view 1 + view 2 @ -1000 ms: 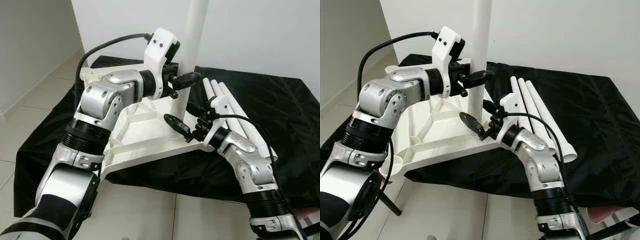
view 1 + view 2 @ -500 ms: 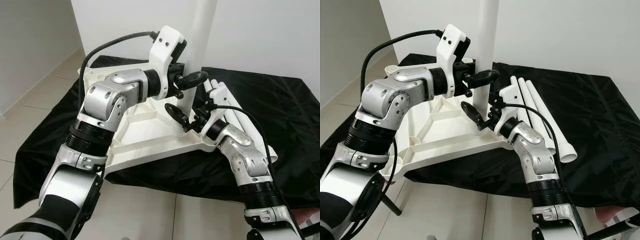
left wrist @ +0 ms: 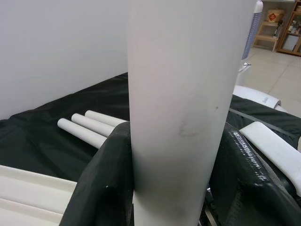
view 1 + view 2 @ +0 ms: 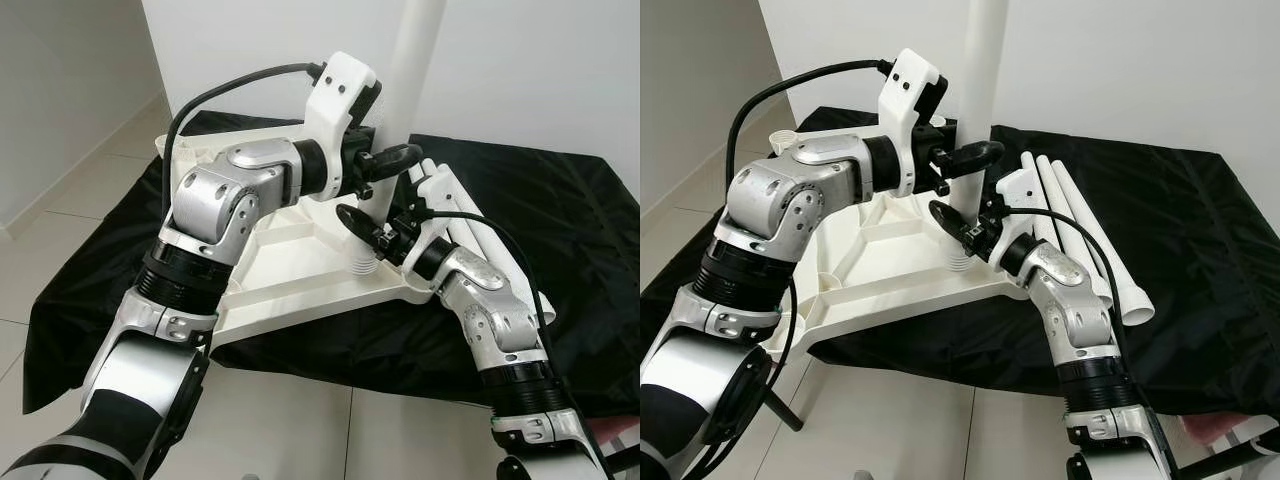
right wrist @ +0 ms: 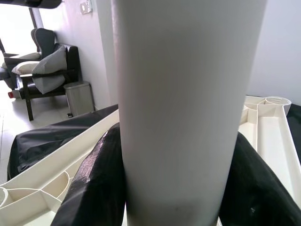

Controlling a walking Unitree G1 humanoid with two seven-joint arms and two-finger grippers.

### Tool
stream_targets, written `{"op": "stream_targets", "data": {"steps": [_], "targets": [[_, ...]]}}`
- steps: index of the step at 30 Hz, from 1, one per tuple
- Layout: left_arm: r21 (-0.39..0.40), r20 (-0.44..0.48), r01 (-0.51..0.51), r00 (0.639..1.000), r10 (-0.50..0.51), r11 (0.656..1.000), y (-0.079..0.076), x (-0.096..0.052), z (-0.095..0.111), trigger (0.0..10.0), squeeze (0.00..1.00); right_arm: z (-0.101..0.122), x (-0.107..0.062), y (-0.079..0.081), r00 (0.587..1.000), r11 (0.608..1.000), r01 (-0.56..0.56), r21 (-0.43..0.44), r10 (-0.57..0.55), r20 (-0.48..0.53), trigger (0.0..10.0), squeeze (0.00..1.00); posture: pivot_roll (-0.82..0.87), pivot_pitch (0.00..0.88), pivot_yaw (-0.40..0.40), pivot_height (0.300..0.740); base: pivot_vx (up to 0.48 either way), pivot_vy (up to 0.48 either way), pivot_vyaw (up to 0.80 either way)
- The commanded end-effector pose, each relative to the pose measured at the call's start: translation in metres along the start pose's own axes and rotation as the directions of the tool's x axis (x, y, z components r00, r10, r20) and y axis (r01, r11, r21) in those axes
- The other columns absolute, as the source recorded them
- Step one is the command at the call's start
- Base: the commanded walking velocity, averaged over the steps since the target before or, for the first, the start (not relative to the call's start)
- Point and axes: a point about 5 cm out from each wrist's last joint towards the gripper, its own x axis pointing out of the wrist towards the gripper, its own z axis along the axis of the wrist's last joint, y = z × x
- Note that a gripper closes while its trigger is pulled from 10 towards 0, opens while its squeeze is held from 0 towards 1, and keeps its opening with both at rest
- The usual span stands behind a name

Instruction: Building children table

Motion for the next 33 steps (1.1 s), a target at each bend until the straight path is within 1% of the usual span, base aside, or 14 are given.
{"op": "stream_targets", "data": {"steps": [1, 2, 3, 9, 10, 11, 17, 22, 23, 25, 28, 30, 31, 33], "targets": [[0.015, 0.003, 0.037, 0.999, -0.037, 0.999, -0.006, 0.001, 0.003, 10.0, 0.0, 0.002, -0.002, -0.005, 1.0, 1.0, 0.019, -0.003, -0.019, 0.005, 0.0, 0.0, -0.07, 0.038, 0.021, 0.74, 0.0, 0.0, 0.0], [0.017, 0.003, 0.04, 0.999, -0.04, 0.999, -0.007, 0.002, 0.003, 10.0, 0.0, 0.002, -0.002, -0.005, 1.0, 1.0, 0.019, -0.003, -0.019, 0.003, 0.0, 0.0, -0.07, 0.04, 0.023, 0.74, 0.0, 0.0, 0.0], [0.019, 0.002, 0.043, 0.999, -0.043, 0.999, -0.008, 0.002, 0.003, 10.0, 0.0, 0.002, -0.002, -0.005, 1.0, 1.0, 0.022, -0.004, -0.022, 0.0, 10.0, 0.0, -0.07, 0.042, 0.024, 0.74, 0.0, 0.0, 0.0], [0.023, 0.003, 0.058, 0.998, -0.058, 0.998, -0.011, 0.003, 0.003, 10.0, 0.0, 0.001, -0.001, -0.006, 1.0, 1.0, 0.031, -0.003, -0.031, -0.004, 10.0, 0.0, -0.07, 0.044, 0.024, 0.74, 0.0, 0.0, 0.0], [0.018, 0.006, 0.069, 0.998, -0.069, 0.997, -0.012, 0.003, 0.004, 10.0, 0.19, 0.001, -0.001, -0.006, 0.999, 0.999, 0.032, -0.003, -0.032, -0.003, 10.0, 0.0, -0.07, 0.047, 0.025, 0.74, 0.0, 0.0, 0.0], [0.011, 0.011, 0.078, 0.997, -0.079, 0.997, -0.013, 0.003, 0.004, 10.0, 1.0, 0.002, -0.001, -0.006, 0.999, 0.999, 0.035, -0.003, -0.035, 0.0, 10.0, 0.0, -0.06, 0.048, 0.026, 0.74, 0.0, 0.0, 0.0], [0.003, 0.018, 0.093, 0.996, -0.093, 0.996, -0.015, 0.002, 0.006, 10.0, 1.0, 0.002, 0.0, -0.007, 0.999, 0.999, 0.043, 0.0, -0.043, 0.008, 10.0, 0.0, -0.06, 0.05, 0.026, 0.74, 0.0, 0.0, 0.0], [-0.004, 0.029, 0.082, 0.996, -0.082, 0.997, -0.011, -0.002, 0.01, 10.0, 1.0, 0.003, 0.0, -0.01, 0.998, 0.998, 0.062, 0.007, -0.063, 0.023, 10.0, 0.0, -0.06, 0.051, 0.024, 0.74, 0.0, 0.0, 0.0], [-0.012, 0.035, 0.075, 0.997, -0.075, 0.997, -0.009, -0.004, 0.012, 10.0, 0.0, 0.004, 0.0, -0.011, 0.997, 0.997, 0.07, 0.012, -0.07, 0.029, 10.0, 0.0, -0.06, 0.052, 0.023, 0.74, 0.0, 0.0, 0.0], [-0.018, 0.039, 0.07, 0.997, -0.069, 0.997, -0.007, -0.005, 0.013, 10.0, 0.0, 0.004, 0.0, -0.012, 0.997, 0.997, 0.075, 0.016, -0.076, 0.033, 10.0, 0.0, -0.06, 0.052, 0.023, 0.74, 0.0, 0.0, 0.0], [-0.051, 0.061, 0.058, 0.997, -0.054, 0.997, -0.002, -0.01, 0.016, 10.0, 0.0, 0.006, -0.001, -0.015, 0.995, 0.995, 0.094, 0.021, -0.095, 0.044, 10.0, 0.0, -0.06, 0.052, 0.024, 0.74, 0.0, 0.0, 0.0], [-0.102, 0.094, 0.039, 0.995, -0.029, 0.994, 0.005, -0.017, 0.019, 10.0, 0.0, 0.007, -0.001, -0.019, 0.989, 0.991, 0.135, 0.028, -0.136, 0.064, 10.0, 0.0, -0.06, 0.051, 0.024, 0.74, 0.0, 0.0, 0.0], [-0.102, 0.094, 0.039, 0.995, -0.029, 0.994, 0.005, -0.017, 0.019, 10.0, 0.0, 0.007, -0.001, -0.019, 0.989, 0.991, 0.135, 0.028, -0.136, 0.064, 10.0, 0.0, -0.06, 0.051, 0.024, 0.74, 0.0, 0.0, 0.0], [-0.139, 0.111, -0.009, 0.994, 0.025, 0.99, 0.014, -0.024, 0.019, 10.0, 0.0, 0.009, -0.003, -0.026, 0.979, 0.982, 0.187, 0.039, -0.19, 0.079, 10.0, 0.0, -0.06, 0.051, 0.023, 0.74, 0.0, 0.0, 0.0]]}}
